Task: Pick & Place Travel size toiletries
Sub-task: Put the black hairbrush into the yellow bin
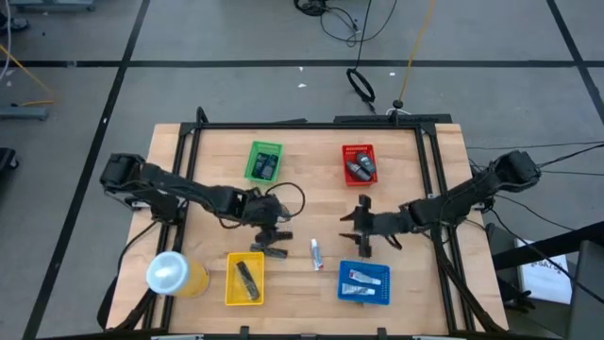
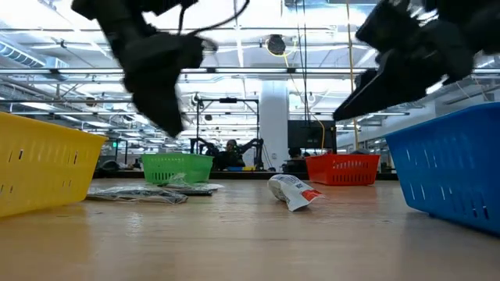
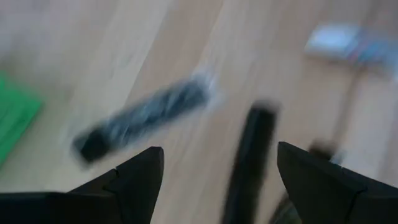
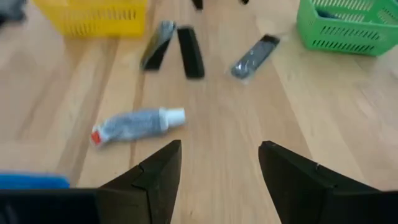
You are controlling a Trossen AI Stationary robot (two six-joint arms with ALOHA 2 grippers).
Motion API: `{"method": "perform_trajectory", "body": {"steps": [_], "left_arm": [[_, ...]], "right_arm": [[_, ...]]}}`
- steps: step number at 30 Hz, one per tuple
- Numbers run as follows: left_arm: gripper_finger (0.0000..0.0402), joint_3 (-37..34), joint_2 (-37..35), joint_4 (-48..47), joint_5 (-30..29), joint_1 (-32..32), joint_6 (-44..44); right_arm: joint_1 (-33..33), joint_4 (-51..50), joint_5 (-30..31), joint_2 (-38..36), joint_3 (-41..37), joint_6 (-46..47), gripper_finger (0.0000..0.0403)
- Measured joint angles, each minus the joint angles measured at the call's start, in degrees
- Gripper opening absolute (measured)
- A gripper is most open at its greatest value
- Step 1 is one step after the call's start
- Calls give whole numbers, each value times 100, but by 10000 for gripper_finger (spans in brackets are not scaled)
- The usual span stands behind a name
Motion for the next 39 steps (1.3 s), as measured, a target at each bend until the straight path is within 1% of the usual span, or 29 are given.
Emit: {"method": "perform_trajectory", "body": {"steps": [2,3,6,12,13,14,15,17,19,20,22,24,26,27,30,31,33,36,39], "left_arm": [[277,-6,6,-419,25,78,228],[261,-7,62,-421,24,142,375],[199,-2,351,-124,26,398,656],[50,-2,1188,811,-84,804,952],[27,-2,1351,999,-84,831,1012],[14,4,1470,1205,-109,847,1045],[9,15,1611,1469,-81,854,1041],[14,17,1870,2130,76,852,993],[19,12,2141,3233,367,858,768],[19,4,2270,3930,506,858,609],[12,35,2512,5184,802,846,392],[4,218,2563,5857,1071,839,398],[4,418,2447,5888,1257,852,462],[7,477,2371,5666,1336,854,528],[13,651,2244,4548,1418,812,748],[11,702,2218,4156,1418,800,810],[4,763,2210,3720,1413,779,867],[5,739,2387,3435,1340,753,876],[4,727,2627,3497,1160,700,875]], "right_arm": [[-224,566,-283,8,-217,-6,204],[-311,737,-392,6,-301,-9,203],[-473,1033,-457,10,-426,-63,203],[-462,1064,-462,11,-461,-126,203],[-452,1070,-461,7,-461,-123,203],[-444,1067,-460,7,-461,-122,203],[-435,1033,-460,8,-461,-122,203],[-431,990,-462,10,-461,-113,203],[-433,947,-460,9,-461,-39,203],[-451,904,-453,8,-461,38,203],[-544,741,-457,9,-461,227,203],[-654,521,-450,10,-461,552,203],[-784,283,-452,10,-461,1068,204],[-851,133,-466,10,-461,1327,205],[-1127,-73,-850,76,-461,1860,214],[-1228,4,-1018,144,-461,1989,219],[-1404,279,-1410,331,-458,2178,230],[-1604,658,-1897,834,-370,2402,245],[-1737,846,-2120,1388,-258,2562,255]]}}
